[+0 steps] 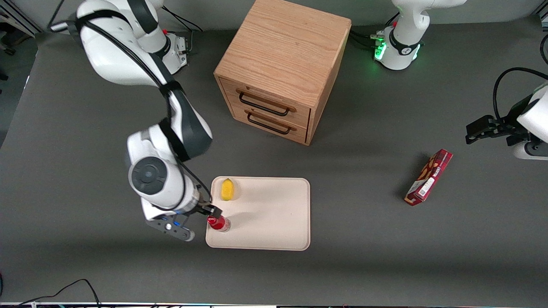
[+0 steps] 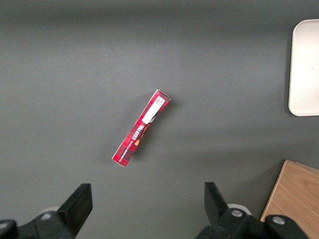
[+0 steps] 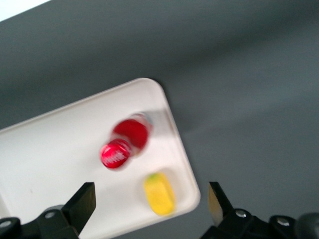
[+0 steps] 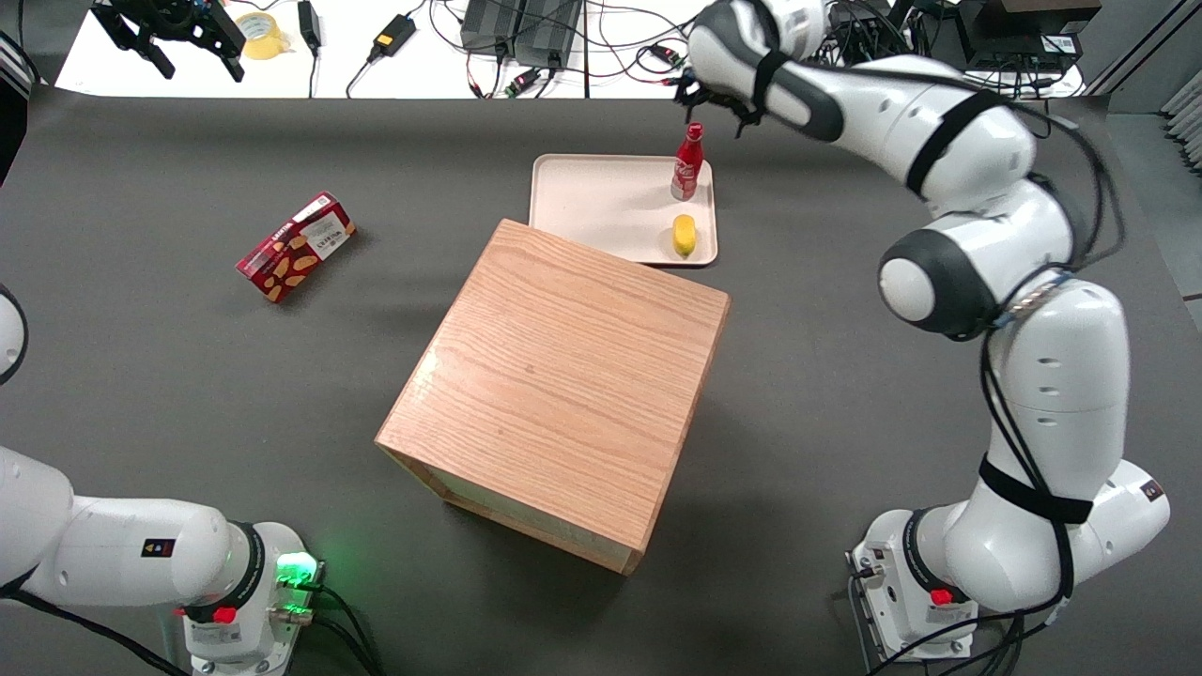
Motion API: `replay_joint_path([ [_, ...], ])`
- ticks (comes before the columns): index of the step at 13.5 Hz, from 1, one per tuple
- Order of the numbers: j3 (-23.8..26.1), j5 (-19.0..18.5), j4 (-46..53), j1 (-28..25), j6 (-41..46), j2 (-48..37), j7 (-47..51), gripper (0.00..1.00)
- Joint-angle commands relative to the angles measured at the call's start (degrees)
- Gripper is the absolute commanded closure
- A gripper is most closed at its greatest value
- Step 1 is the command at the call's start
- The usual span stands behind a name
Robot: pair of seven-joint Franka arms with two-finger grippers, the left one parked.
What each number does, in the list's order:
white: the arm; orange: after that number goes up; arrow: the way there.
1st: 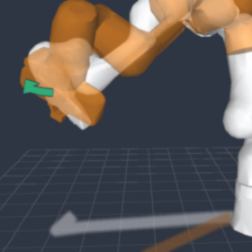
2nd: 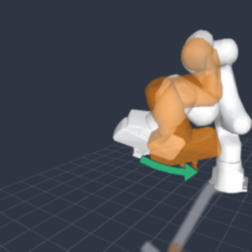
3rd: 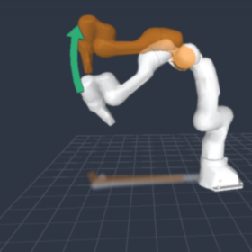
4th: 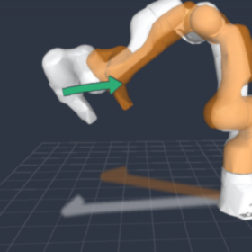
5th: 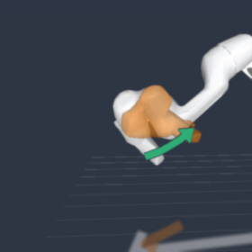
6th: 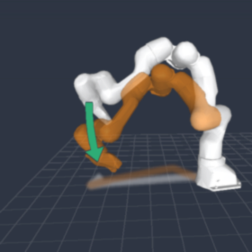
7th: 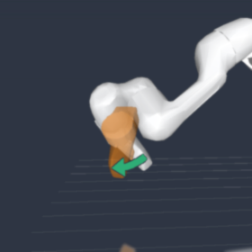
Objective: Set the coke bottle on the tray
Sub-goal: 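Lower the bottle onto the tray beside the yellow object, then open the right gripper to release the bottle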
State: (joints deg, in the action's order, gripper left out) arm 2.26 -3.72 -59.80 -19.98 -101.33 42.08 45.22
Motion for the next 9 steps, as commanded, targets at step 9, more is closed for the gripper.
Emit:
replay_joint_path([
  [9, 6.71, 6.80, -45.68, 27.44, 5.69, -50.51, -34.83, 0.00],
])
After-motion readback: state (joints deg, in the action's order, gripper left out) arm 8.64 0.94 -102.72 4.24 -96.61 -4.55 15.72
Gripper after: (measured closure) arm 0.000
